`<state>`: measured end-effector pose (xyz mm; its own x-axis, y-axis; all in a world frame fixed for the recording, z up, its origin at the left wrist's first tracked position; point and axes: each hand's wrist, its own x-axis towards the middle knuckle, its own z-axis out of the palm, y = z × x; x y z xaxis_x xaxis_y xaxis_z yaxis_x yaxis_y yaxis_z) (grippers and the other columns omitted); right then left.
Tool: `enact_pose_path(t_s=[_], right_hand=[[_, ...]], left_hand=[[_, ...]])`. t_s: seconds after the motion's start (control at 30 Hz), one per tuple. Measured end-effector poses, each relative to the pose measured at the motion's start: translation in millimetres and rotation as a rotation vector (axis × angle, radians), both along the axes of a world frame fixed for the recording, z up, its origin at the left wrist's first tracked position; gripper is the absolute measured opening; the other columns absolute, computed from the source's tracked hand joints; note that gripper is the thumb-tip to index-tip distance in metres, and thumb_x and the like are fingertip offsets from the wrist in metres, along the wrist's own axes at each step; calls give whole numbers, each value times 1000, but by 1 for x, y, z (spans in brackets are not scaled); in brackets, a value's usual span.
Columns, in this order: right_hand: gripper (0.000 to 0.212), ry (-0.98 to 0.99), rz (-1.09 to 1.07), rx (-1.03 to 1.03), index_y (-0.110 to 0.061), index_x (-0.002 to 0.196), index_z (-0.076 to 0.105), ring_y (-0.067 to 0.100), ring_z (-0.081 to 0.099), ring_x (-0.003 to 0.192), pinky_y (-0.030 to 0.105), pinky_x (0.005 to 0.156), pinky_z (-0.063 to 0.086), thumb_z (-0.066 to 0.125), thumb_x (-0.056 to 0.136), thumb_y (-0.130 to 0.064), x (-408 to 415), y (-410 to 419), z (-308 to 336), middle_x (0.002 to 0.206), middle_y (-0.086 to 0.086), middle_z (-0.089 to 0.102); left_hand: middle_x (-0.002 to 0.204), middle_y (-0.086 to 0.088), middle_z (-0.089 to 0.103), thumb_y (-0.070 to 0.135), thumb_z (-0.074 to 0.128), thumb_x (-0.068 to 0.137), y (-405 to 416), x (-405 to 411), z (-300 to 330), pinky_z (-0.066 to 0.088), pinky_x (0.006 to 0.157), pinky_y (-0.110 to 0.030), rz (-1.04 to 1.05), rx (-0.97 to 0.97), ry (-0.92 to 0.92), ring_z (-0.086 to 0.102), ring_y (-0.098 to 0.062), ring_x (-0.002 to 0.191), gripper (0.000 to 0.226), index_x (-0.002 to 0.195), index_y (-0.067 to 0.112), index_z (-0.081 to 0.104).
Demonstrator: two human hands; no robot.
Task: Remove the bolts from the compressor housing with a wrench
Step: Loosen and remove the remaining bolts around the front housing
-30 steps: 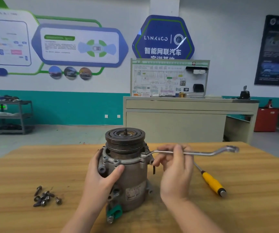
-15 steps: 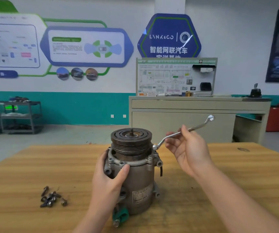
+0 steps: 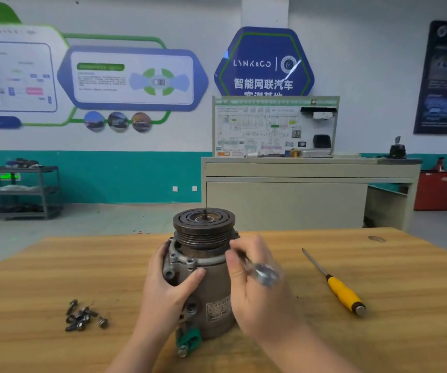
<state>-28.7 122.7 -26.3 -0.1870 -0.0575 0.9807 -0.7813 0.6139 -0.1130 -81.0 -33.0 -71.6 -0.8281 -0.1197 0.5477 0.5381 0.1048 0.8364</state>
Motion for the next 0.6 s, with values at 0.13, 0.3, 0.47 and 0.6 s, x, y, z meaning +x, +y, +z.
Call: enact_pose_path(t_s=[0.13,0.3,0.47,0.6], right_hand=[[15,-142,181,-596,-36,99,44,12,52,58,23,52,44,38,96,-23,-8,5,-9,76,4,56],[27,-358,313,-1086,-24,91,38,16,46,35,20,37,37,35,95,2,-25,33,0,61,6,59],[16,-320,346,-825,-25,92,42,19,68,54,24,52,54,36,103,-15,-24,42,15,77,-2,70],[32,-327,314,-520,-48,84,53,20,72,65,27,61,58,44,97,-19,-18,40,18,88,-2,72]], left_hand=[[130,18,55,62,80,62,0,3,1,44,87,-15,-24,26,-10,53,8,113,88,137,38,41],[129,17,56,61,78,57,0,1,0,44,89,-19,-43,45,-13,54,5,114,91,137,36,42],[121,23,60,46,81,67,1,-2,-1,46,80,-9,-37,56,9,56,10,109,68,125,44,46],[118,25,59,47,78,64,2,0,0,46,77,-5,-17,54,10,55,14,106,63,119,48,46]])
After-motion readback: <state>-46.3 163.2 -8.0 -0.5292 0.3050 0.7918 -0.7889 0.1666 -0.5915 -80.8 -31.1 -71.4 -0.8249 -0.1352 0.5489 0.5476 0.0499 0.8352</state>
